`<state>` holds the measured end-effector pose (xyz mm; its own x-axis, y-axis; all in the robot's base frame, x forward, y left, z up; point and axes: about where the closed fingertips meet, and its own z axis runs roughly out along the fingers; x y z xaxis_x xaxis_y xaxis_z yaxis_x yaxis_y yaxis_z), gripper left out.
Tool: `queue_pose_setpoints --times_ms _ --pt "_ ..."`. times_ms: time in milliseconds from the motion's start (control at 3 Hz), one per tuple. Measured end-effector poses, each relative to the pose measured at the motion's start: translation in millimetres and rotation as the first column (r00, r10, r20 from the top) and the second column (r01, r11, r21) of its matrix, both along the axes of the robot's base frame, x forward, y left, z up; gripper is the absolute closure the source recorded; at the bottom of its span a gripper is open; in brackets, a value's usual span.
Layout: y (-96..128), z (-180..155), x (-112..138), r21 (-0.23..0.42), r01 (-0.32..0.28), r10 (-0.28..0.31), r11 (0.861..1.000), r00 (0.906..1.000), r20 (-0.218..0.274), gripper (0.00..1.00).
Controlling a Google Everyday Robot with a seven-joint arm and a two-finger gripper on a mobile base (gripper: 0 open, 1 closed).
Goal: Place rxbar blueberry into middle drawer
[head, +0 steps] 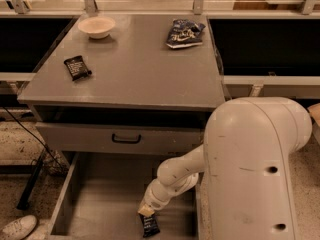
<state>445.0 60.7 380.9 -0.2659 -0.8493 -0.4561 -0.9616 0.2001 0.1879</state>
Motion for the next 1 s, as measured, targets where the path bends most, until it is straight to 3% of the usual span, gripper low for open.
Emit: queue_pose_setpoints --times_ms 333,667,1000 --pt "0.0 0.0 0.0 0.000 0.000 0.000 1.000 1.0000 0.000 0.19" --pt "0.1 -0.1 -0.1 0.000 0.000 0.000 1.000 1.0000 0.000 0.00" --pt "0.1 -0.1 -0.1 0.000 0.000 0.000 1.000 1.0000 0.000 0.00"
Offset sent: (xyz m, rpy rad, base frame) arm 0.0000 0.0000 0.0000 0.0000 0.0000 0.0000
